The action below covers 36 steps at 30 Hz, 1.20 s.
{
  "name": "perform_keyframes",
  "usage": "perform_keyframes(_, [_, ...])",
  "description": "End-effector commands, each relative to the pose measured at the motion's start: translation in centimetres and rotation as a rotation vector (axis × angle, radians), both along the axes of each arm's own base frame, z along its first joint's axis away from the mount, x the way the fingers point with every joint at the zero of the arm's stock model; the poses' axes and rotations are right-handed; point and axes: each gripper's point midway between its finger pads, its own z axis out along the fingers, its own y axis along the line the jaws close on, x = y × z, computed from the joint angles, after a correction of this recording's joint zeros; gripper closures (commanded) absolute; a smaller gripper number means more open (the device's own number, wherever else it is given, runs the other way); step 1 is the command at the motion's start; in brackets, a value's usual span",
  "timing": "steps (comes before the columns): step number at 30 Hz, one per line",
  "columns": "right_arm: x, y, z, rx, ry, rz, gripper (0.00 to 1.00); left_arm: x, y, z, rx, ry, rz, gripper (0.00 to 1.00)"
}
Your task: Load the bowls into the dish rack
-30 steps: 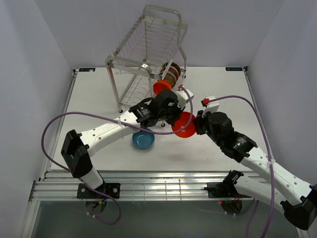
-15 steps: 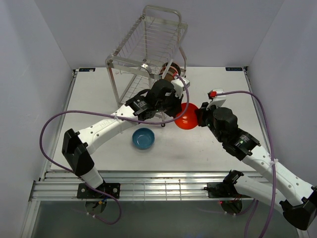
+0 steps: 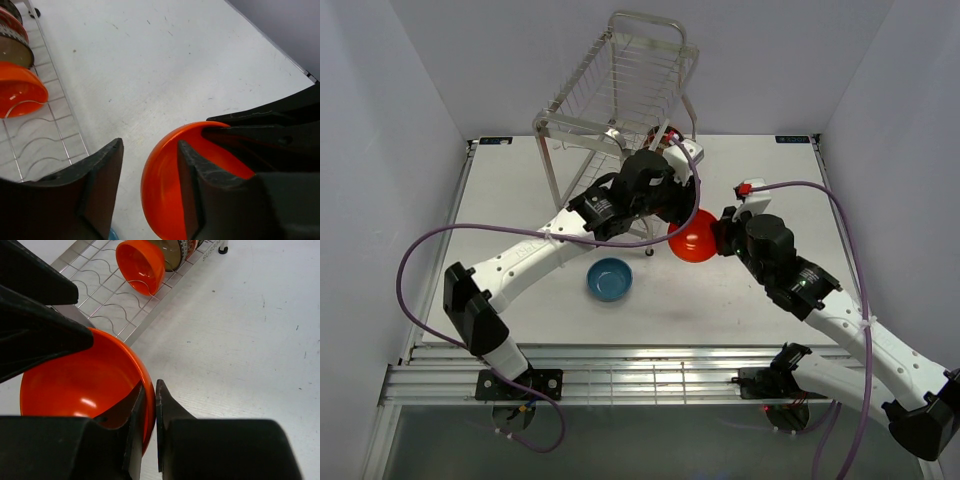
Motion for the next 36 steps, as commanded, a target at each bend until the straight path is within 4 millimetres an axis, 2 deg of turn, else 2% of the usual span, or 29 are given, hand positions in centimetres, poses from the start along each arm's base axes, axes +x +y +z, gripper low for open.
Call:
perform_keyframes(1, [0.6,-0.5,3.6,0.065,-0.085,-0.033,0.92,0.4,0.9,6.4,-0.094,-0.144,0.026,0.40])
perform_keyframes(6, [1.5,-2.0,3.0,-0.009,-0.111,-0.100,0.92,-0.5,1.4,10.6,-0.154,-0.247,-0.026,0.30])
perform_keyframes(7, [2.0,-2.4,3.2,-0.020,-0.136,-0.129,0.92,-1.0,2.0,12.9,-0.197,-0.294,-0.027,0.21])
perform_keyframes(8, [2.4,-2.7,2.6,-0.044,-0.147,-0.140,0.92,-1.3,2.4,13.5,-0.209,-0.316,-0.029,0.17])
perform_keyframes(9, [2.8,-3.2,2.6,-0.098,-0.184,-0.143,0.92,-1.5,3.0,14.8,-0.230,-0.341,-0.025,0.13])
perform_keyframes(10, [3.8,-3.7,4.0,-0.075,-0.259,-0.172,0.92,-1.1,4.5,16.2,-0.252,-0.356,0.007,0.09])
perform_keyframes(11, [4.2,-3.9,3.3,-0.094,-0.279,-0.173,0.92,-1.1,5.3,18.0,-0.288,-0.369,0.005,0.08])
perform_keyframes(12, [4.7,-4.3,3.6,-0.157,-0.328,-0.167,0.92,-0.6,6.3,18.9,-0.311,-0.363,0.013,0.06])
perform_keyframes(13, [5.6,-4.6,5.1,-0.138,-0.405,-0.187,0.92,1.4,9.6,19.9,-0.339,-0.344,0.105,0.04])
perform_keyframes(14, [6.0,-4.7,5.5,-0.153,-0.441,-0.191,0.92,2.0,11.3,21.6,-0.372,-0.358,0.145,0.03])
perform_keyframes(15, [6.4,-4.8,5.5,-0.179,-0.470,-0.191,0.92,2.8,13.2,22.4,-0.387,-0.366,0.192,0.02])
perform_keyframes(16, [7.3,-5.0,5.3,-0.240,-0.502,-0.190,0.92,4.4,16.6,23.0,-0.396,-0.368,0.297,0.02])
perform_keyframes(17, [7.7,-5.0,7.2,-0.217,-0.585,-0.208,0.92,4.5,18.6,23.9,-0.412,-0.384,0.350,0.02])
perform_keyframes(18, [8.0,-4.9,7.3,-0.237,-0.618,-0.203,0.92,4.8,20.6,24.5,-0.423,-0.393,0.407,0.02])
perform_keyframes(19, [8.8,-4.5,7.0,-0.299,-0.652,-0.184,0.92,5.7,24.1,24.4,-0.410,-0.397,0.523,0.02])
perform_keyframes(20, [8.8,-4.4,8.9,-0.271,-0.740,-0.203,0.92,5.0,25.8,25.0,-0.437,-0.398,0.574,0.02])
perform_keyframes(21, [9.6,-3.7,8.4,-0.299,-0.757,-0.187,0.92,5.5,28.6,24.1,-0.419,-0.383,0.658,0.02])
perform_keyframes(23, [9.9,-2.6,9.3,-0.336,-0.848,-0.150,0.92,5.3,31.1,23.4,-0.417,-0.345,0.733,0.02])
perform_keyframes(24, [9.7,-2.5,10.9,-0.315,-0.922,-0.166,0.92,5.1,32.5,22.0,-0.394,-0.295,0.778,0.02])
perform_keyframes(25, [10.4,-1.4,10.4,-0.331,-0.940,-0.130,0.92,5.5,35.1,20.7,-0.377,-0.265,0.852,0.02])
perform_keyframes(27, [10.6,-0.7,11.4,-0.334,-1.011,-0.128,0.92,5.3,37.1,18.0,-0.385,-0.152,0.876,0.02])
perform_keyframes(28, [11.3,0.1,11.0,-0.345,-1.020,-0.111,0.92,5.5,40.1,15.7,-0.381,-0.099,0.946,0.02])
perform_keyframes(29, [11.7,0.4,11.1,-0.350,-1.037,-0.114,0.92,5.4,40.3,14.6,-0.403,-0.044,0.911,0.02])
perform_keyframes(30, [12.1,0.7,11.0,-0.367,-1.072,-0.125,0.92,5.3,42.8,13.1,-0.424,0.001,0.966,0.02])
perform_keyframes(31, [12.1,0.9,11.2,-0.372,-1.096,-0.131,0.92,5.5,43.5,10.8,-0.434,0.070,0.963,0.02])
perform_keyframes(32, [12.3,1.1,11.6,-0.375,-1.122,-0.141,0.92,5.4,43.9,9.5,-0.443,0.113,0.960,0.02])
perform_keyframes(33, [12.9,1.6,10.7,-0.406,-1.126,-0.138,0.92,5.3,44.8,8.4,-0.463,0.150,0.971,0.02])
perform_keyframes(35, [12.4,2.1,11.8,-0.400,-1.207,-0.149,0.92,5.4,45.6,5.1,-0.483,0.242,0.980,0.02])
perform_keyframes(36, [12.7,2.6,11.1,-0.429,-1.220,-0.139,0.92,5.4,45.9,4.7,-0.496,0.250,0.973,0.02])
